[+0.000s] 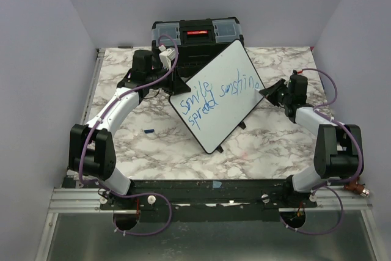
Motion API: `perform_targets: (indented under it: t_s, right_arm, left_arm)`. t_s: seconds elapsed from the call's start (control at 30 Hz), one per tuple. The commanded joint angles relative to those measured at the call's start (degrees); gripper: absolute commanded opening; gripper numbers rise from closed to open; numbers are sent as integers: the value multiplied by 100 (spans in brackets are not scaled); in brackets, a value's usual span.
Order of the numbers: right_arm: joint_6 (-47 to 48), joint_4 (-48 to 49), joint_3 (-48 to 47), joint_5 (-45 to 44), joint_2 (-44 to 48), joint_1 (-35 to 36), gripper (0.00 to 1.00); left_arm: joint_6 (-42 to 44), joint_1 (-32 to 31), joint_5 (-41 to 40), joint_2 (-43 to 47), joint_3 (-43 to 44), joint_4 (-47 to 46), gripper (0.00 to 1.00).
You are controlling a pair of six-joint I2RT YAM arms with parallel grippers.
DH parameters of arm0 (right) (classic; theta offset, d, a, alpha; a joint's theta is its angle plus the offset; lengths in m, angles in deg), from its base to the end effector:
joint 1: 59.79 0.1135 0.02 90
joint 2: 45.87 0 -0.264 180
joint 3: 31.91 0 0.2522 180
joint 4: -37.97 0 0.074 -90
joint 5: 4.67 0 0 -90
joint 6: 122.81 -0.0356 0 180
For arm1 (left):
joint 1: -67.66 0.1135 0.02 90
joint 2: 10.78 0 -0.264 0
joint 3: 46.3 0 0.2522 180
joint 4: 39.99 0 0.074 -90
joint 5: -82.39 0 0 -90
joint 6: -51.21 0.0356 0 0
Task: Write a sentence on the whiteboard
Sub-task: Write a sentence on the whiteboard stand.
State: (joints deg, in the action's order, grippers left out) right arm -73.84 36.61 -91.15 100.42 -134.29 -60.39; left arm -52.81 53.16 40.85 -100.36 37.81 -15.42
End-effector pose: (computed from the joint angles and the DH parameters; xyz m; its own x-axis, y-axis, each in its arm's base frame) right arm 0.3263 0.0059 0.1994 -0.5238 0.6393 -0.5629 0.1720 0.7266 0.6652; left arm 0.3357 -0.1143 0.3046 -0.6624 0.0054 -0.7491 0.6523 0.4959 -0.5733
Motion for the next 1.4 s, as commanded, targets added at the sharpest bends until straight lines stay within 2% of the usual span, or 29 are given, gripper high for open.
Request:
perform_targets:
  t_s: [0.0,0.57,1.07,1.2,1.37]
  right_arm:
    - [106,-501,213,98,-175,97,1]
    - [293,-854,113,-655,-92,96,1]
    - [400,-858,-665,-1255,-462,95,1]
    - [444,-993,-978,-1448,-235,97,1]
    - [567,-1231,-1411,-1683,499,98,1]
  left_arm:
    - [497,-35,-52,182,63,-435,0]
    - [497,-35,-46,100,116,-430,0]
    - [497,-43,-40,21,144,-429,0]
    - [488,-41,-46,2,154,-433,0]
    - [488,-44,-39,6,164,-426,0]
